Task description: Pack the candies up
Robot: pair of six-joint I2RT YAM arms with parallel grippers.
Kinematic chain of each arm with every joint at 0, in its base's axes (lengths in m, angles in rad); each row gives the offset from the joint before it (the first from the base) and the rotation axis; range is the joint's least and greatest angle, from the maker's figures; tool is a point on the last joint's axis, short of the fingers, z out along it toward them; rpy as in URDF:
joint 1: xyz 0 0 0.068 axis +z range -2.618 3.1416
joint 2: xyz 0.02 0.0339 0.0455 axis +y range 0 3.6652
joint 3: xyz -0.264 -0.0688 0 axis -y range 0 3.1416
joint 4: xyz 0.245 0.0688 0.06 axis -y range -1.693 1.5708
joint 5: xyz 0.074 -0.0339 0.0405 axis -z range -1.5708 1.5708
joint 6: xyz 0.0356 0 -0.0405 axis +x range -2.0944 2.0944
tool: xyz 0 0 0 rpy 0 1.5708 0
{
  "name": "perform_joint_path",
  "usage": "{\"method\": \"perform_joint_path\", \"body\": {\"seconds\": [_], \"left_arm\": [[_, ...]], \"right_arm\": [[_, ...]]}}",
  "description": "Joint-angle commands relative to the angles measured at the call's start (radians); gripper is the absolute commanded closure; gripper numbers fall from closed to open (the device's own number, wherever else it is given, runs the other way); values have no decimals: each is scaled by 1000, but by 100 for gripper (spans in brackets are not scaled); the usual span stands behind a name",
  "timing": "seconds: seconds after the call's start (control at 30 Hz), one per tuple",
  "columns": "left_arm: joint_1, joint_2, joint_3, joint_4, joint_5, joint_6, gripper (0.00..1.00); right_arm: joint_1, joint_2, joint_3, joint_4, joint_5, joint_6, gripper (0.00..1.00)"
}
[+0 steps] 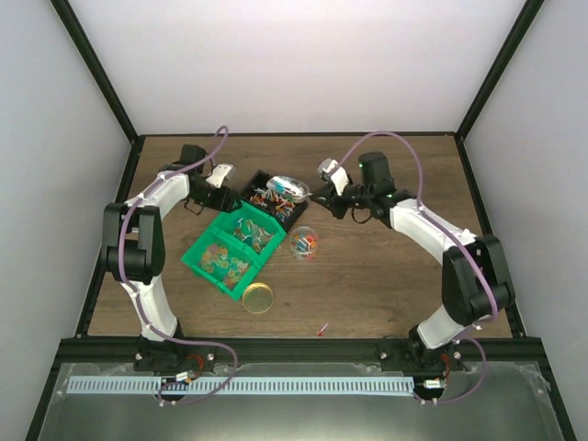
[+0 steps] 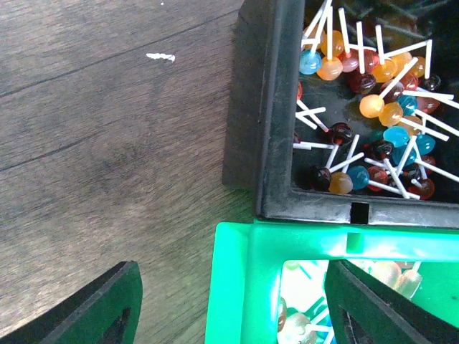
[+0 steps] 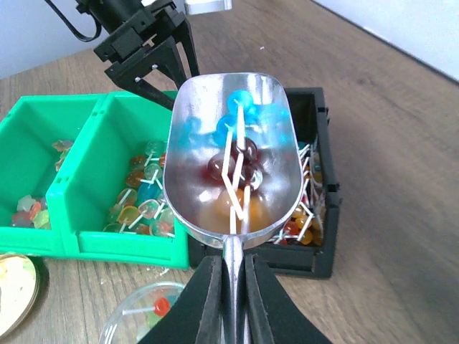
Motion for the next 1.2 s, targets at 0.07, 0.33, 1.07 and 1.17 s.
{"method": "perform_joint_path", "body": {"seconds": [0.07,0.33,1.07,1.17], "left_arm": [[3,14,44,14,13,8,23],[3,7,56,13,21,9,19],[3,6,56,25,40,-3,19],[3,6,54,31,41,-3,19]], "right_arm": [[-65,-149,-24,-169,-74,-181,99],[-95,-292,-113,-352,-68,-364,99],[-101,-327,-103,-687,93,-463,99],[-100,-287,-72,-719,105,-469,99]]}}
